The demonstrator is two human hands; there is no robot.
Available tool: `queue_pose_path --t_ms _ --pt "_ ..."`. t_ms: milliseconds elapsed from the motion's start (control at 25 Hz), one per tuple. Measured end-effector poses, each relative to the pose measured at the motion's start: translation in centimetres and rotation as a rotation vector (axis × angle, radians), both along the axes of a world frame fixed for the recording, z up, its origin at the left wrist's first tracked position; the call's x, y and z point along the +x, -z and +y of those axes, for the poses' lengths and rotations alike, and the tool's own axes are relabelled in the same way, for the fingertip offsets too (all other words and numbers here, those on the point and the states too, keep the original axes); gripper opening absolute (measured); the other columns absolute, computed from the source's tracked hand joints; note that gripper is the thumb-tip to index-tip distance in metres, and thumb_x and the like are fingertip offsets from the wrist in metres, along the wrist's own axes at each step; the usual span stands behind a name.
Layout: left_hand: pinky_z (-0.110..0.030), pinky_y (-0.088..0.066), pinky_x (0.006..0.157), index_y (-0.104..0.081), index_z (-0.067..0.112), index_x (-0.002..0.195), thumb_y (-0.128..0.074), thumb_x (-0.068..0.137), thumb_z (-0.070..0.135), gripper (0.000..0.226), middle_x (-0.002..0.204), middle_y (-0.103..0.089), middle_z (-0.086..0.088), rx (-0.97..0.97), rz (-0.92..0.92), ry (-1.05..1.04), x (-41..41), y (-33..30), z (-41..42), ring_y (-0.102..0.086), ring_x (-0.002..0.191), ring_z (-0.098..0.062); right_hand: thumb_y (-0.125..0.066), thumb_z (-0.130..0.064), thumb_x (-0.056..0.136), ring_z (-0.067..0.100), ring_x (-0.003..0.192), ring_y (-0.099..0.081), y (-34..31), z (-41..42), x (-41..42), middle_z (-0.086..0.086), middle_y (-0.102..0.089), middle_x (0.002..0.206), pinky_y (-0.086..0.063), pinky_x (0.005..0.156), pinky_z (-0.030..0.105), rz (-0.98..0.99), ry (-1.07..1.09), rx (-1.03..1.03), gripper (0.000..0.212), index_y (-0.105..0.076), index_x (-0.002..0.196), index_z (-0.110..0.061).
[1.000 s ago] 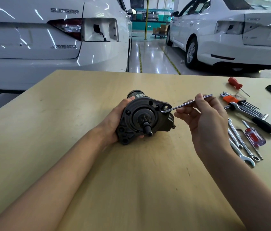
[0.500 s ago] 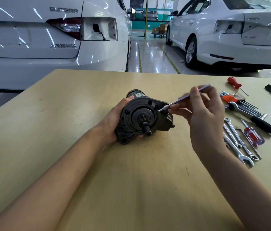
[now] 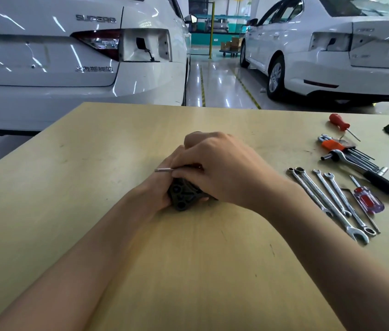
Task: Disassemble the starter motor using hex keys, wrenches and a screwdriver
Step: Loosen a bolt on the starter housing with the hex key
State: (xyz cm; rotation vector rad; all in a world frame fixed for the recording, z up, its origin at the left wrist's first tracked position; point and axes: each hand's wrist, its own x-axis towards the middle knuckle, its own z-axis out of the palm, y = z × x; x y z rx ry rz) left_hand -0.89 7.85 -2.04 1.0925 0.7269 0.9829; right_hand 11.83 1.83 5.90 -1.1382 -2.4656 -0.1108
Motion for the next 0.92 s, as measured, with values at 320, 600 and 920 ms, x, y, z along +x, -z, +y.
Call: queue_pose_path --t_ms 320,600,920 --pt "-0.034 -0.059 0.058 -0.078 0.024 0.079 -0.050 0.075 0.057 0.044 0.081 -0.074 -0.003 -0.078 0.063 0.135 0.1 -0.5 0.6 -0.070 0.069 -0.018 -0.042 -0.009 0.101 0.016 0.045 -0.055 2.7 -1.7 5.0 0.000 -0.056 0.060 -0.048 0.046 0.030 1.612 0.204 -0.180 0.019 -0.044 0.082 -0.011" --pt "-0.035 -0.059 0.057 -0.078 0.023 0.079 -0.045 0.084 0.055 0.045 0.081 -0.073 -0.005 -0.093 0.052 0.136 0.2 -0.7 0.4 -0.069 0.068 -0.019 -0.040 -0.012 0.102 0.019 0.046 -0.060 3.8 -1.2 5.6 0.000 -0.056 0.052 -0.054 0.051 0.031 1.910 0.298 -0.451 0.022 -0.045 0.081 -0.008" --pt "-0.037 -0.058 0.057 -0.077 0.022 0.081 -0.043 0.088 0.053 0.047 0.082 -0.073 -0.007 -0.102 0.045 0.133 0.2 -0.7 0.4 -0.069 0.067 -0.021 -0.044 -0.013 0.101 0.021 0.049 -0.065 3.9 -1.1 5.5 0.003 -0.058 0.054 -0.056 0.052 0.029 1.937 0.276 -0.486 0.019 -0.045 0.083 -0.008"
